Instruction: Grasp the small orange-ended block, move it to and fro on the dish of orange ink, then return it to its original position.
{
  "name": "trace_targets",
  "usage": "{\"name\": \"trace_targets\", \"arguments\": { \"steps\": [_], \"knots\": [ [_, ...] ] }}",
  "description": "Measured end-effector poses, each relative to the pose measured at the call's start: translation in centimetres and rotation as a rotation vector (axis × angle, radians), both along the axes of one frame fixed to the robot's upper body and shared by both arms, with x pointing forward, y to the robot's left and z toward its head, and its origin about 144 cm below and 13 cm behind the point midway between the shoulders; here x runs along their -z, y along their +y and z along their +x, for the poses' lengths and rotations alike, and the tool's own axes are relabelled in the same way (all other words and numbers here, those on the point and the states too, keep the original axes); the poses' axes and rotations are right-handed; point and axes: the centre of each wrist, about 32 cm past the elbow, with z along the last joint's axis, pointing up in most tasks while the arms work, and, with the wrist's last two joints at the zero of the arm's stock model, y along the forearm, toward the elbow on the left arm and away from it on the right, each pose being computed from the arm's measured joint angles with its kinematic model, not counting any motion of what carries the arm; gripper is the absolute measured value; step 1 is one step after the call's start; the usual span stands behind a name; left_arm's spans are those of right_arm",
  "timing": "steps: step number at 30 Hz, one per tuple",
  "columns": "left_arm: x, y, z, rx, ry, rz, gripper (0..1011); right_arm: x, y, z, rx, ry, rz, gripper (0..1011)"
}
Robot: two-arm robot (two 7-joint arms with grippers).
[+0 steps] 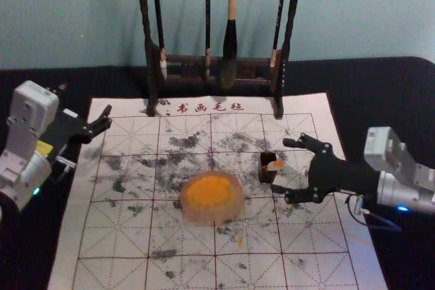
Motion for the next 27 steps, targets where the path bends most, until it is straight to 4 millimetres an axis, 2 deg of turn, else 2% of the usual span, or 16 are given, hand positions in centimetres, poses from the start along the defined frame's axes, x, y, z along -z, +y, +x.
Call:
{"name": "trace_targets", "arguments": {
  "steps": [13, 27],
  "knots": [
    [0.0, 0.0, 0.0, 0.000, 0.000, 0.000, 1001, 0.6, 1.1, 1.6, 0.001, 0.020, -0.013, 1000],
    [0.0, 0.0, 0.0, 0.000, 0.000, 0.000, 1001, 0.6, 1.2, 1.9, 0.004, 0.027, -0.017, 1002]
  ]
}}
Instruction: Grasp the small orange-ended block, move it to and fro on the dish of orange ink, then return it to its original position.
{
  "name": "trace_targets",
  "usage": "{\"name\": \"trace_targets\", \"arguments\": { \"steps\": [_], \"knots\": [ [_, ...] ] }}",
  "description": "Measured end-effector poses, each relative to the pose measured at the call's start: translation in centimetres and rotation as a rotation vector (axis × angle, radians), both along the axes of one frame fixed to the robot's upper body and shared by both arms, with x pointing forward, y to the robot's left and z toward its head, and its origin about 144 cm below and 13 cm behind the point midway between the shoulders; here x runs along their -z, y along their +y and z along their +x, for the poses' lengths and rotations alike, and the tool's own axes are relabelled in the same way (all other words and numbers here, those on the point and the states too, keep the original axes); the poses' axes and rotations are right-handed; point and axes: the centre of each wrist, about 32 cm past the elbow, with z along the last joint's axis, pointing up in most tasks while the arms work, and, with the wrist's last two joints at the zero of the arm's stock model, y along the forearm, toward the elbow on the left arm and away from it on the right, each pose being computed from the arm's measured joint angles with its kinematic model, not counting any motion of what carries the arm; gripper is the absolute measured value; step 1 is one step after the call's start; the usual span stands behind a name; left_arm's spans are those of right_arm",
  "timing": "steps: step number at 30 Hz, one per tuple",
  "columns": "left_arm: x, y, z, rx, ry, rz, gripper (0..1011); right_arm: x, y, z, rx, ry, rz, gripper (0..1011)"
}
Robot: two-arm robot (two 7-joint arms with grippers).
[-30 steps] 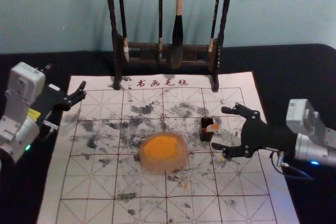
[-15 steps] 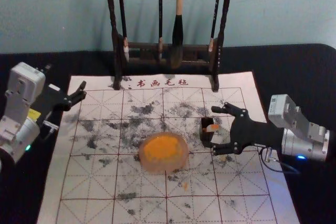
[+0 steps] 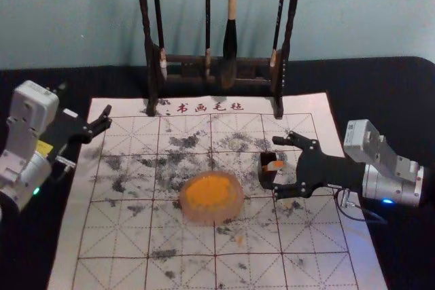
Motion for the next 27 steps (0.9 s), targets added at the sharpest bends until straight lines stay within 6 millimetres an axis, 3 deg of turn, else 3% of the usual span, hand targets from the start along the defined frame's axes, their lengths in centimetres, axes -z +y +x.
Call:
{"name": "trace_targets", "arguments": {
  "steps": [6, 11, 27],
  "knots": [
    [0.00, 0.00, 0.00, 0.000, 0.000, 0.000, 1001, 0.01, -0.03, -0.01, 0.001, 0.000, 0.000, 998],
    [0.00, 0.00, 0.00, 0.000, 0.000, 0.000, 1001, 0.01, -0.04, -0.02, 0.002, -0.001, 0.001, 914],
    [0.00, 0.00, 0.00, 0.000, 0.000, 0.000, 1001, 0.02, -0.04, -0.05, 0.002, -0.002, 0.002, 421]
  ]
}}
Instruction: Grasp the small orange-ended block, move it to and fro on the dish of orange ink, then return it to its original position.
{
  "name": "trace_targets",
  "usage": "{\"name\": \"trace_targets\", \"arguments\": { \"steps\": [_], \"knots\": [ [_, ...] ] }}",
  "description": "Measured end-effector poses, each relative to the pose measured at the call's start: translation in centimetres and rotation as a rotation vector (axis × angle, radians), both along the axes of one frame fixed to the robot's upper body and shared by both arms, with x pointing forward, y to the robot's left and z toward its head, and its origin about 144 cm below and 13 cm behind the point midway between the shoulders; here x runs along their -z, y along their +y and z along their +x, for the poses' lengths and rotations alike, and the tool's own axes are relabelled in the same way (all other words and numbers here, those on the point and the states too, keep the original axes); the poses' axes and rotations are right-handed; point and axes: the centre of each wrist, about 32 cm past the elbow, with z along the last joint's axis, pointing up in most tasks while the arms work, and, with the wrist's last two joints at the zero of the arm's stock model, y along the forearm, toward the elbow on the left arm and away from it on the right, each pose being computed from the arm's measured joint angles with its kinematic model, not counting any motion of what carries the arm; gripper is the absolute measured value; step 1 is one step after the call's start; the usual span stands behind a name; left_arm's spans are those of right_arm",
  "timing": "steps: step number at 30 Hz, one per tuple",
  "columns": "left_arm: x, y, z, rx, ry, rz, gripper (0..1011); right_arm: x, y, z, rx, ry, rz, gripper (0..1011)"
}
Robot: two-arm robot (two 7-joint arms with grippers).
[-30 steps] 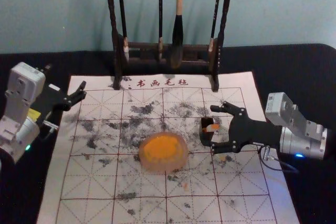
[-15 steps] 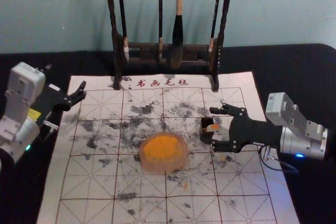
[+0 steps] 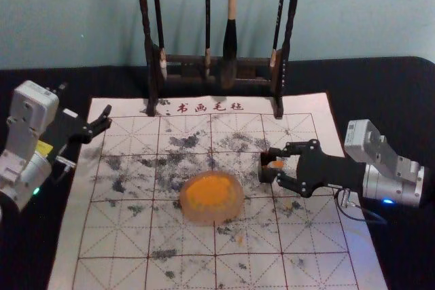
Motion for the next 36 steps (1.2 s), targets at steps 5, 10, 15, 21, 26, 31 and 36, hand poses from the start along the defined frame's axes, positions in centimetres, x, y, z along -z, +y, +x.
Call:
{"name": "trace_targets", "arguments": {
  "steps": [5, 10, 15, 21, 26, 31, 36],
  "knots": [
    [0.0, 0.0, 0.0, 0.000, 0.000, 0.000, 1001, 0.0, 0.0, 0.0, 0.000, 0.000, 0.000, 257],
    [0.0, 0.0, 0.0, 0.000, 0.000, 0.000, 1001, 0.0, 0.0, 0.0, 0.000, 0.000, 0.000, 162],
    [0.0, 0.0, 0.0, 0.000, 0.000, 0.000, 1001, 0.0, 0.0, 0.0, 0.000, 0.000, 0.000, 142],
    [0.0, 0.0, 0.0, 0.000, 0.000, 0.000, 1001, -0.1, 0.0, 0.0, 0.005, -0.001, 0.005, 140],
    [0.0, 0.0, 0.0, 0.000, 0.000, 0.000, 1001, -0.5, 0.2, -0.1, 0.023, -0.010, 0.032, 140],
    [0.0, 0.0, 0.0, 0.000, 0.000, 0.000, 1001, -1.4, 0.4, -0.3, 0.031, -0.023, 0.055, 140],
    [0.0, 0.0, 0.0, 0.000, 0.000, 0.000, 1001, -2.7, 0.5, -0.5, 0.053, -0.013, 0.050, 140]
  ]
}}
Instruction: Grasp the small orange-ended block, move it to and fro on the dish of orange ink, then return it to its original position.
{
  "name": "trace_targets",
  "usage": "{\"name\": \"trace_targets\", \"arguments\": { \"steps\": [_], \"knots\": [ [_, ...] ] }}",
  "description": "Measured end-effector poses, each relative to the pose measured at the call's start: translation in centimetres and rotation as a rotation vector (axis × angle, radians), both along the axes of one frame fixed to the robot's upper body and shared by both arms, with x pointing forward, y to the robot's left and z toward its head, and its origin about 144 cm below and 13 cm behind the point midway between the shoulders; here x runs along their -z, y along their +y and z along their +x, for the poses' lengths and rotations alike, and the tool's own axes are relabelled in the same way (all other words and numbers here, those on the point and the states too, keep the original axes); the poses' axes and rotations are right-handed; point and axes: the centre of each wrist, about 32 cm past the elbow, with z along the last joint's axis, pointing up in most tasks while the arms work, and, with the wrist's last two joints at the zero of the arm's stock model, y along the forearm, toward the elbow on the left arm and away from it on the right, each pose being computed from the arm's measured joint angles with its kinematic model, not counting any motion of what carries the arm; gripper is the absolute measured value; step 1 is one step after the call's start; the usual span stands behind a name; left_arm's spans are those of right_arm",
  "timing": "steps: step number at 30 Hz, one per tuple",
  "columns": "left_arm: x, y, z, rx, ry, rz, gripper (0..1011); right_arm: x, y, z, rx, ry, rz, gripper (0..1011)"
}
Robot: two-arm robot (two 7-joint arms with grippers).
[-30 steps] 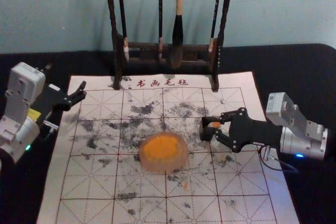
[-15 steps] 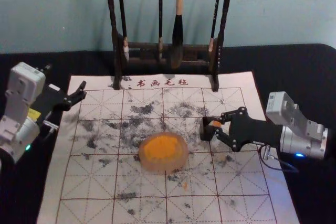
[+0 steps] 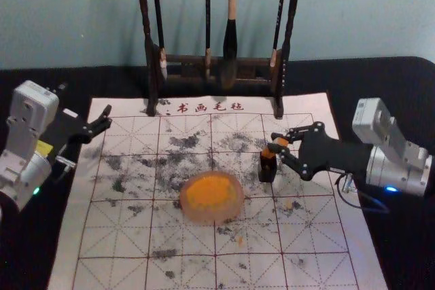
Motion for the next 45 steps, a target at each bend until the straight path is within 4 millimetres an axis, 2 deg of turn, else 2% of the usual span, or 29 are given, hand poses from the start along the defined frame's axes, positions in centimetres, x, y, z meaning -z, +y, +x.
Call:
{"name": "trace_targets", "arguments": {
  "steps": [10, 16, 26, 32, 39, 45],
  "knots": [
    [0.0, 0.0, 0.0, 0.000, 0.000, 0.000, 1001, -2.7, 0.3, -0.4, 0.033, 0.026, 0.020, 140],
    [0.0, 0.0, 0.0, 0.000, 0.000, 0.000, 1001, -4.2, 2.1, -0.8, 0.051, 0.049, 0.026, 140],
    [0.0, 0.0, 0.0, 0.000, 0.000, 0.000, 1001, -4.5, 5.8, -0.4, 0.019, 0.096, 0.005, 140],
    [0.0, 0.0, 0.0, 0.000, 0.000, 0.000, 1001, -4.3, 8.2, 0.8, -0.045, 0.121, -0.036, 140],
    [0.0, 0.0, 0.0, 0.000, 0.000, 0.000, 1001, -3.9, 9.4, 2.1, -0.089, 0.160, -0.079, 140],
    [0.0, 0.0, 0.0, 0.000, 0.000, 0.000, 1001, -3.7, 9.7, 2.8, -0.119, 0.181, -0.110, 140]
  ]
}}
